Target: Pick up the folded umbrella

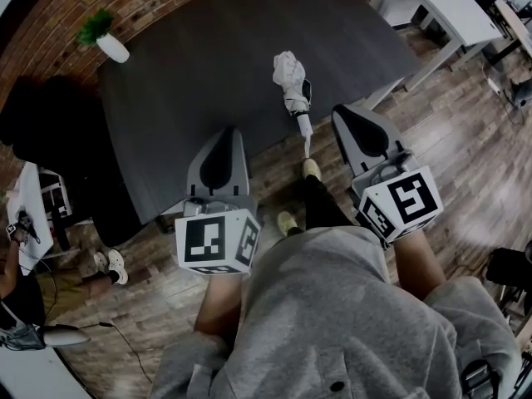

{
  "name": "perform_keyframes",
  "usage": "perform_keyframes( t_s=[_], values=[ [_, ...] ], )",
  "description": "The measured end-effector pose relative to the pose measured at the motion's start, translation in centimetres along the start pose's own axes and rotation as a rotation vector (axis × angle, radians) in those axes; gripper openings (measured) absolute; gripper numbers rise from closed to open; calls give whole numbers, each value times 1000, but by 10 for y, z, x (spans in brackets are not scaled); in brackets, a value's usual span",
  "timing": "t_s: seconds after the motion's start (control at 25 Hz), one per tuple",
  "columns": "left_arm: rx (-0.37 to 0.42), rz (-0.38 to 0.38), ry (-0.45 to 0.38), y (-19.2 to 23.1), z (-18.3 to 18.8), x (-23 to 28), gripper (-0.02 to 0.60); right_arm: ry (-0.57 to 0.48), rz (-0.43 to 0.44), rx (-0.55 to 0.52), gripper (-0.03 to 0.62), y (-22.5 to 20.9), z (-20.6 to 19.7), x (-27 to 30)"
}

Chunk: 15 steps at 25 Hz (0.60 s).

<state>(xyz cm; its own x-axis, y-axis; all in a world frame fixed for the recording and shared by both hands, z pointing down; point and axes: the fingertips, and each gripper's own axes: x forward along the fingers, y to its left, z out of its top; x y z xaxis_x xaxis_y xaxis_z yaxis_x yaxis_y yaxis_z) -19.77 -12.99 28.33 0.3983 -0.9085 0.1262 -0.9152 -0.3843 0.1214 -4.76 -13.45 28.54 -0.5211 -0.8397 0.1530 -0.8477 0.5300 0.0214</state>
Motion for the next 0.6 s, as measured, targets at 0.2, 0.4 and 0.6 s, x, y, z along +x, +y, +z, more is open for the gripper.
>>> perform_keyframes(
  t_s=[0.2, 0.4, 0.6],
  values=[
    [-2, -18, 12, -7, -1, 25, 14, 7, -4, 17, 25, -22, -4, 9],
    [-25, -30, 31, -8, -6, 61, 14, 15, -3, 20, 25, -50, -8, 27],
    [-46, -31, 72, -8, -16, 103, 14, 29, -4, 51, 24, -84, -12, 50]
  ],
)
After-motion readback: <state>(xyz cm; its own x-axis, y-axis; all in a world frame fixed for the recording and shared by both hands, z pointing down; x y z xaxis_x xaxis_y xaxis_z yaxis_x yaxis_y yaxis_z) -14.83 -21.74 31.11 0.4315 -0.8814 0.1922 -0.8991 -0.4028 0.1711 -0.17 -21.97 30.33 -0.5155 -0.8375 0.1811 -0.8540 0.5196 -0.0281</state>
